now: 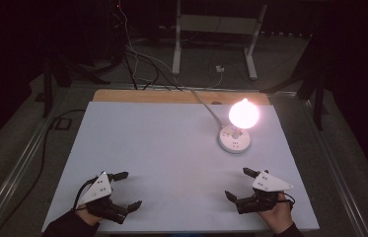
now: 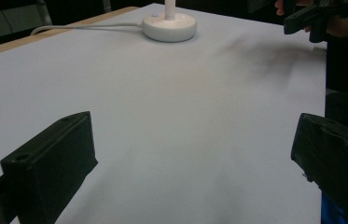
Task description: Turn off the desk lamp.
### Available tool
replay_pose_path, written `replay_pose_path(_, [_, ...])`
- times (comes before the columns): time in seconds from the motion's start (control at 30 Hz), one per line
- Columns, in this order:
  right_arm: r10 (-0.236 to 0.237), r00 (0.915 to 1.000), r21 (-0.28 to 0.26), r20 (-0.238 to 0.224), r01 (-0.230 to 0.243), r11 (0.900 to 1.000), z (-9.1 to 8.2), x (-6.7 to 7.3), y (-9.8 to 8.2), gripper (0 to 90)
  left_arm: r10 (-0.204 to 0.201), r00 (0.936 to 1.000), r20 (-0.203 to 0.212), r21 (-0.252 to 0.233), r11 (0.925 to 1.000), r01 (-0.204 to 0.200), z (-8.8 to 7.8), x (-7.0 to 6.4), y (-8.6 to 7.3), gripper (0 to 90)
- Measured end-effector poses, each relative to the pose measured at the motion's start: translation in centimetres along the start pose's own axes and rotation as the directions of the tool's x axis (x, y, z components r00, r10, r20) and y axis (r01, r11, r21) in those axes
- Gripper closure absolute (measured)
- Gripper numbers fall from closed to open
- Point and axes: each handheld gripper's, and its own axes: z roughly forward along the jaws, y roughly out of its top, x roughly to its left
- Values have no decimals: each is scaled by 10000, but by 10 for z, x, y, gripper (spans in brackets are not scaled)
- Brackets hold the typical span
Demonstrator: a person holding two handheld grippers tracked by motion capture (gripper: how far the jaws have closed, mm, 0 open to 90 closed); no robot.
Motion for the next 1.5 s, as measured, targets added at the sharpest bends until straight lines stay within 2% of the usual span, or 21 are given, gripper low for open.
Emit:
replay_pose_path(0.2, [57, 9999, -227, -138, -60, 9997, -2, 1, 8, 0, -26, 10000, 25, 14, 10000, 26, 0, 0, 0, 4])
replay_pose_path(0.4, [121, 9999, -417, -70, -124, 9991, -3, -2, 14, 0, -84, 10000, -17, -28, 10000, 84, -1, 1, 0, 4])
replay_pose_path(0.57, [256, 9996, -788, 117, -247, 9966, -6, -11, 26, 0, -63, 10000, 2, -2, 10000, 63, 0, 1, 0, 4])
replay_pose_path(0.93, [593, 9960, -1015, 668, -523, 9935, 2, -35, 38, 0, -163, 9999, -10, -74, 9998, 163, -1, 1, 0, 5])
replay_pose_path(1.03, [826, 9921, -950, 945, -736, 9928, 6, -42, 40, 0, -133, 9999, -15, -44, 9999, 133, -1, 1, 0, 4])
replay_pose_path(1.2, [1296, 9800, -1132, 1511, -1130, 9871, 11, -57, 42, 0, -147, 9999, -14, -59, 9999, 147, -2, 1, 0, 4])
replay_pose_path(1.37, [1840, 9673, -1154, 1746, -1655, 9794, 16, -71, 42, 0, -160, 9999, -6, -49, 9999, 160, -1, 1, 0, 4])
replay_pose_path(1.5, [1976, 9620, -999, 1885, -1813, 9783, 21, -80, 42, 0, -198, 9998, 15, -91, 9998, 198, -2, 1, 0, 4])
